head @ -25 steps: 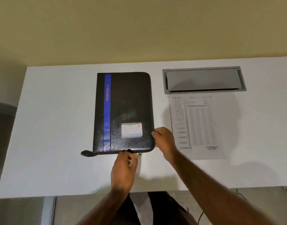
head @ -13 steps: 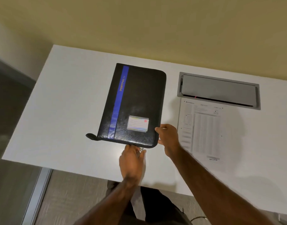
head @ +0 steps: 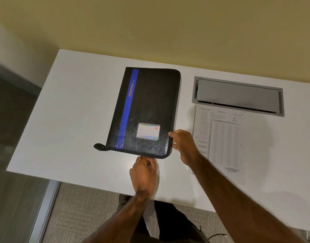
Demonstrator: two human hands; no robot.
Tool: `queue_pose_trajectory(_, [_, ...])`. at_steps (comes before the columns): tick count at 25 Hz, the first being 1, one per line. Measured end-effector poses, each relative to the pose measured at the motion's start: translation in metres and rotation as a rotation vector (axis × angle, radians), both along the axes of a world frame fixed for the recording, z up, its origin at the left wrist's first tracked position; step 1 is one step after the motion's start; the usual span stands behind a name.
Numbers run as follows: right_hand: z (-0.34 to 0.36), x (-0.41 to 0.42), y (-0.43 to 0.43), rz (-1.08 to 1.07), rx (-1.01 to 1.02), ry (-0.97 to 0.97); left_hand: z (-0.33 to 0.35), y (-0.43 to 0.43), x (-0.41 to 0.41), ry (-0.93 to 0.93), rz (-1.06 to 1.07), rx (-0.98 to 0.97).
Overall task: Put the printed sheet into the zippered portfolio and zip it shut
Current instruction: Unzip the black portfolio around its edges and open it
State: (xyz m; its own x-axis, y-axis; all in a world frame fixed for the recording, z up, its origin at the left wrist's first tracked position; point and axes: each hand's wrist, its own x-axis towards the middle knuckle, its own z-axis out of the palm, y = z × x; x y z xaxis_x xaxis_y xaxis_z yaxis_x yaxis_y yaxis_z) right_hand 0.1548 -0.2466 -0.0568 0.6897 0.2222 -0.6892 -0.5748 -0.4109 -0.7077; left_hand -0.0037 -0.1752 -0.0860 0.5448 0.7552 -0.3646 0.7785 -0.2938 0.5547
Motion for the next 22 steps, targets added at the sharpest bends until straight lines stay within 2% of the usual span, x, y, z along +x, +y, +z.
queue_pose_trajectory(10, [-0.008,0.002,0.001,-0.072,0.014,0.042,-0.001,-0.006,0.002,-0.082,0.088,-0.019])
queue_pose_trajectory(15, [-0.007,0.003,0.002,-0.111,0.062,0.079,0.0,-0.016,0.009,-0.124,0.306,-0.153])
queue_pose_trajectory(18, [-0.008,0.002,0.002,-0.125,0.068,0.079,-0.005,-0.012,0.017,-0.155,0.479,-0.163])
queue_pose_trajectory(22, [-0.007,0.001,0.003,-0.13,0.05,0.067,-0.011,-0.01,0.018,-0.23,0.529,-0.247])
